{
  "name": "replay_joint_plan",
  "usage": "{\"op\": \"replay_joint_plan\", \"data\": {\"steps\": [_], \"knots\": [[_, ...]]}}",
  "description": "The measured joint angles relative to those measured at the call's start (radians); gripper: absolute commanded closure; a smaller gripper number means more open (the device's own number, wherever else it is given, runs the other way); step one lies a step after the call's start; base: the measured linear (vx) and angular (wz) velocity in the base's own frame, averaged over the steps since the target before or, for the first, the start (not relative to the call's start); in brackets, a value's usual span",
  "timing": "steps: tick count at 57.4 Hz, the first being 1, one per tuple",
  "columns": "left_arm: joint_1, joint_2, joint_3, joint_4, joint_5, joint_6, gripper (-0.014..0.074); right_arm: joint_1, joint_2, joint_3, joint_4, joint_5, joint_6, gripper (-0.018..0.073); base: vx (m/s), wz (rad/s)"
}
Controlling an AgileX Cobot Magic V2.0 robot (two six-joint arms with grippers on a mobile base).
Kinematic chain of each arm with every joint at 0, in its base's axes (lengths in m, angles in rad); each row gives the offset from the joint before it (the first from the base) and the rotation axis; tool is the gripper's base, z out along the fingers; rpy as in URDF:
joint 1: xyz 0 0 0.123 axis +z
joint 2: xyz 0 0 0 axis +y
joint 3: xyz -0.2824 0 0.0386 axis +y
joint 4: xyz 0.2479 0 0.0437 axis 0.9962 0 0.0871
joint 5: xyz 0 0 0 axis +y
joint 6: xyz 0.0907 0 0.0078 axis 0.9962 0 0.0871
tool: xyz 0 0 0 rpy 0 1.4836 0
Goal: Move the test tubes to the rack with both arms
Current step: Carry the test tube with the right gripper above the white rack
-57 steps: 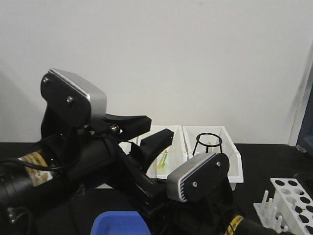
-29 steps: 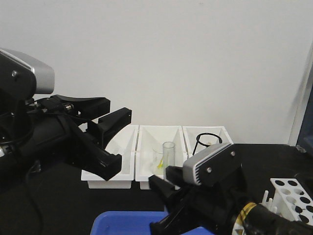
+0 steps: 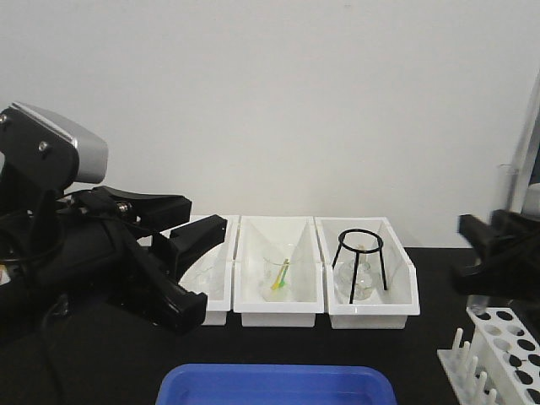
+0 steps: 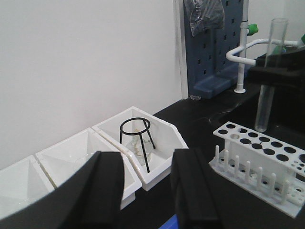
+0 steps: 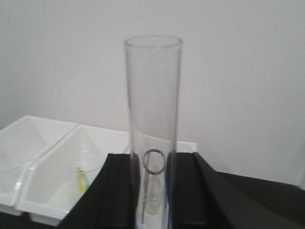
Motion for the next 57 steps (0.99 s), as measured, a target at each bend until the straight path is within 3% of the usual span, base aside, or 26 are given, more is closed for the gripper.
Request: {"op": "replay_joint_plan", "data": {"steps": [1, 2, 12, 24, 42, 57], "knots": [[0.0, 0.0, 0.0, 0.0, 0.0, 0.0, 0.022, -0.016, -0.004, 0.0, 0.0, 0.005, 0.0, 0.0566, 0.0, 0.0], [0.0, 0.0, 0.0, 0.0, 0.0, 0.0, 0.022, -0.17, -0.029, 0.0, 0.0, 0.064, 0.0, 0.0566, 0.0, 0.0], [0.0, 0.0, 0.0, 0.001, 0.008, 0.0, 0.022, -0.268, -0.009, 0.042, 0.0, 0.025, 0.0, 0.0566, 0.0, 0.0], [0.0, 0.0, 0.0, 0.001, 0.014, 0.0, 0.022, -0.28, 0.078, 0.142, -0.012, -0.159, 0.0, 0.0566, 0.0, 0.0], [0.0, 0.0, 0.0, 0.001, 0.017, 0.0, 0.022, -0.28, 0.216, 0.146, -0.038, -0.297, 0.038, 0.0566, 0.0, 0.0], [0.0, 0.0, 0.0, 0.001, 0.018, 0.0, 0.022, -0.28, 0.312, 0.146, -0.053, -0.386, 0.139, 0.0566, 0.0, 0.0]]}}
